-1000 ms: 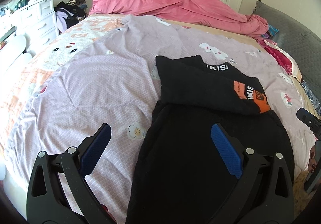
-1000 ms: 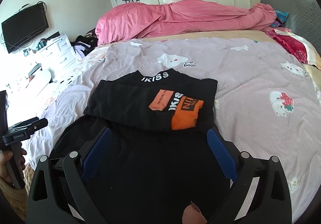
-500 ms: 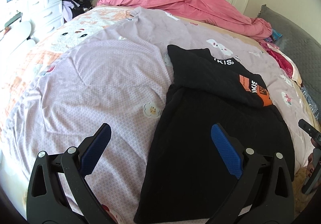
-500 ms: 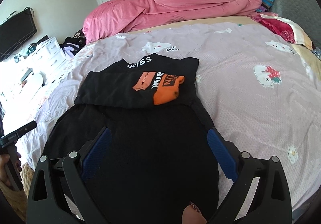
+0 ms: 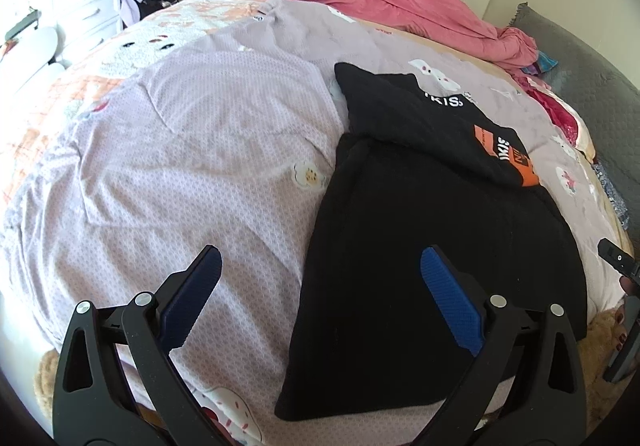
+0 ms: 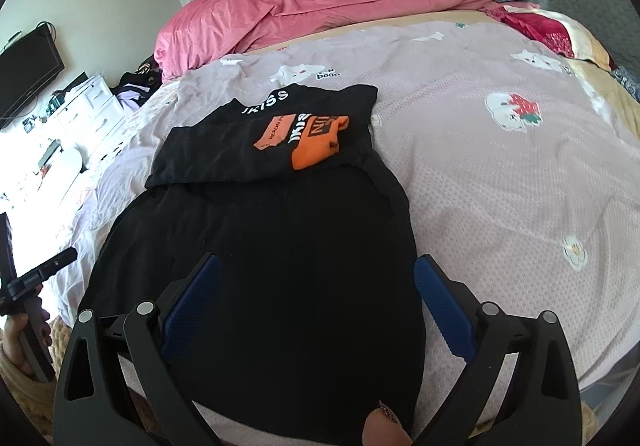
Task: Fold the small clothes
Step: 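Move both grippers toward the hem of the black shirt, then grasp the shirt hem with the right gripper while the left gripper grasps the hem beside it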
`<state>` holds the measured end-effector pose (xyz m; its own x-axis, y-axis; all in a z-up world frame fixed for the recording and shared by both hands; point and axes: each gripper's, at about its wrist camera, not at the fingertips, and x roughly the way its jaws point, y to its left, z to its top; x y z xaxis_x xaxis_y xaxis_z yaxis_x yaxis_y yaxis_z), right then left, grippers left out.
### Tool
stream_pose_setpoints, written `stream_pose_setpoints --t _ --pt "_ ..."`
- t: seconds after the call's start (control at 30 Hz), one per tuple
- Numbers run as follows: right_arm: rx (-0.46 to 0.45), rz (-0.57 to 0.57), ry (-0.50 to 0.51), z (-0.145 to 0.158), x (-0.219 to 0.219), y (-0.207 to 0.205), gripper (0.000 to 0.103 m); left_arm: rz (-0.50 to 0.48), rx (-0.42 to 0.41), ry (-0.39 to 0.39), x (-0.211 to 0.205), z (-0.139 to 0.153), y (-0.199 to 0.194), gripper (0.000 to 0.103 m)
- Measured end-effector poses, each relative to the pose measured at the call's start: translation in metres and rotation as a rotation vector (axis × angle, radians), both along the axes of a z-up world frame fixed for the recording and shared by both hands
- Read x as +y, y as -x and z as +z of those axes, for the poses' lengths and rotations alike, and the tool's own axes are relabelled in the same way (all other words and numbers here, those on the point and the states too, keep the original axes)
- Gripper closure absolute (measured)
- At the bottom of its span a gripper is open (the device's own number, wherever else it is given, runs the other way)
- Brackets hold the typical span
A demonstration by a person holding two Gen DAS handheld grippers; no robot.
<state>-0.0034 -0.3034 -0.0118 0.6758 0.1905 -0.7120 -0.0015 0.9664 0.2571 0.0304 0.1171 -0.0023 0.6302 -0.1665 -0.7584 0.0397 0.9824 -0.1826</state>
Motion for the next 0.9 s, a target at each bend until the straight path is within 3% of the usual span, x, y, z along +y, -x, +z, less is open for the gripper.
stream_pose_setpoints --t 0.2,0.57,0.9 --pt "0.030 -0.013 0.005 -0.004 -0.002 0.013 0.006 -0.026 0.033 0.046 0.000 -0.012 0.007 0.009" --pt "0.104 -0.023 -0.004 -0.019 -0.010 0.037 0.006 -0.037 0.060 0.063 0.004 -0.025 0.018 0.010" --pt "0.164 -0.012 -0.017 -0.033 -0.012 0.039 0.006 -0.064 0.075 0.090 0.002 -0.029 0.023 0.031"
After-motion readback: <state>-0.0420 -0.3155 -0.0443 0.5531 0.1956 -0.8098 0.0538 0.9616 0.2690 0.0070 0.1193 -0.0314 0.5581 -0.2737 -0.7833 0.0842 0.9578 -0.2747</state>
